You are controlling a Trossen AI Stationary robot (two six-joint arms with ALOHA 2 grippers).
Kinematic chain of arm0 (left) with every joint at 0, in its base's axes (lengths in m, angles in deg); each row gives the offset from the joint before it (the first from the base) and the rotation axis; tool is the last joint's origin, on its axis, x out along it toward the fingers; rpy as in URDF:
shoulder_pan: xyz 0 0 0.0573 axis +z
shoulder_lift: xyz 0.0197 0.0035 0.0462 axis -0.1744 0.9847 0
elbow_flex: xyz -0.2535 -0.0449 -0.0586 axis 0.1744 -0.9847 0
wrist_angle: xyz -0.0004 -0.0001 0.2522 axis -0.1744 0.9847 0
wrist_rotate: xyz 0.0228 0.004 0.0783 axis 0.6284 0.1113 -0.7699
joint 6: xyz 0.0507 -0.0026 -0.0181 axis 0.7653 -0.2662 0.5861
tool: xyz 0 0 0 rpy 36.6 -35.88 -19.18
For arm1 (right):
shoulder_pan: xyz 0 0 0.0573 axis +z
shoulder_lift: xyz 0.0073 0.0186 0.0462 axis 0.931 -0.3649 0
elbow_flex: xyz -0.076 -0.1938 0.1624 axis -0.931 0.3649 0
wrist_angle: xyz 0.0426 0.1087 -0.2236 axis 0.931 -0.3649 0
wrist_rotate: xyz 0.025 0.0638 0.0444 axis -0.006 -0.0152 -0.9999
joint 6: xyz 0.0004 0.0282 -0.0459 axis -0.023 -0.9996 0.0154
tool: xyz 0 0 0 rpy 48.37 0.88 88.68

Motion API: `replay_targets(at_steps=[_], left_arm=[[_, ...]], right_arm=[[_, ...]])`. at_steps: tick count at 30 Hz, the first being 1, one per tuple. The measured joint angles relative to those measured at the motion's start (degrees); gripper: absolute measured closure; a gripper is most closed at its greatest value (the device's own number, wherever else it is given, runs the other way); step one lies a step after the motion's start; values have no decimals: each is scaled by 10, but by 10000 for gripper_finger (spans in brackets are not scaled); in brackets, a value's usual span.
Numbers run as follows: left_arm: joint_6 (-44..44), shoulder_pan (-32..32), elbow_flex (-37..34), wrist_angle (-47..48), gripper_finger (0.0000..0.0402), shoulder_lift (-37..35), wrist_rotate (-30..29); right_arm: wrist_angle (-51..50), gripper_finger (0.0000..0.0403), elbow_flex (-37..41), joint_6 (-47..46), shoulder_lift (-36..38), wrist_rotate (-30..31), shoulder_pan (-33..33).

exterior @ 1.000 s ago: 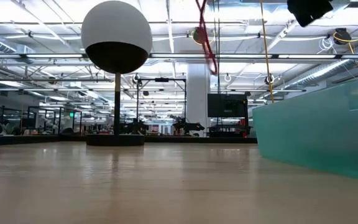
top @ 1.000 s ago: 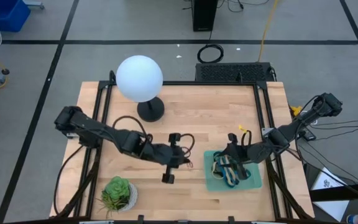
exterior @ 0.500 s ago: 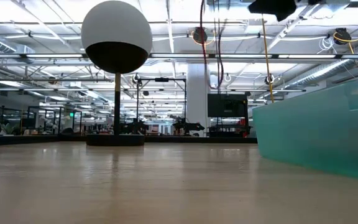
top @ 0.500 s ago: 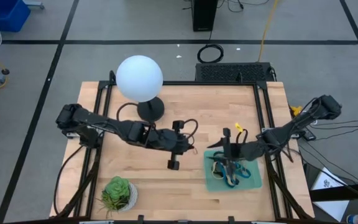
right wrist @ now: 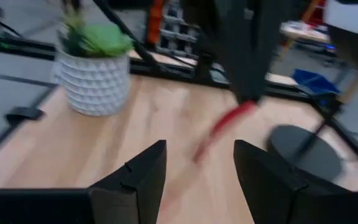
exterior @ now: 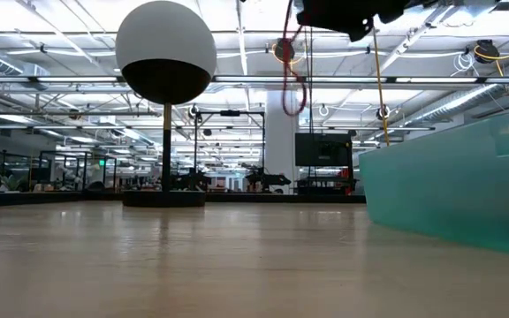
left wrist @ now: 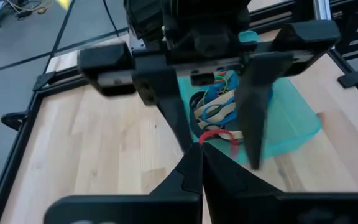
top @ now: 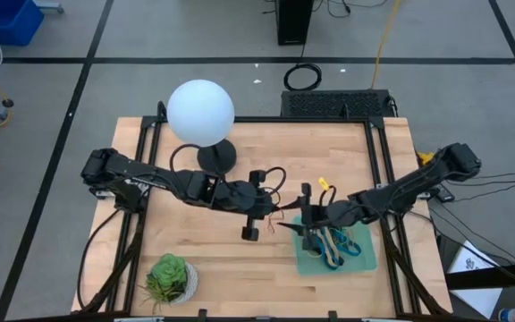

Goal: Pick and place rubber bands into bin
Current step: Put the red rubber band into the green bin

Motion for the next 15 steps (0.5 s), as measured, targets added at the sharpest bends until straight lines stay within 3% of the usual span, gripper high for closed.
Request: replay_targets(at_steps=[6, 15], left_arm=[[6, 0, 0, 0, 398, 0, 0], [7, 0, 0, 1, 398, 0, 0]], right_arm=[[33, 246, 0, -14, -11, -67, -13], [19, 381, 0, -10, -9, -68, -14]])
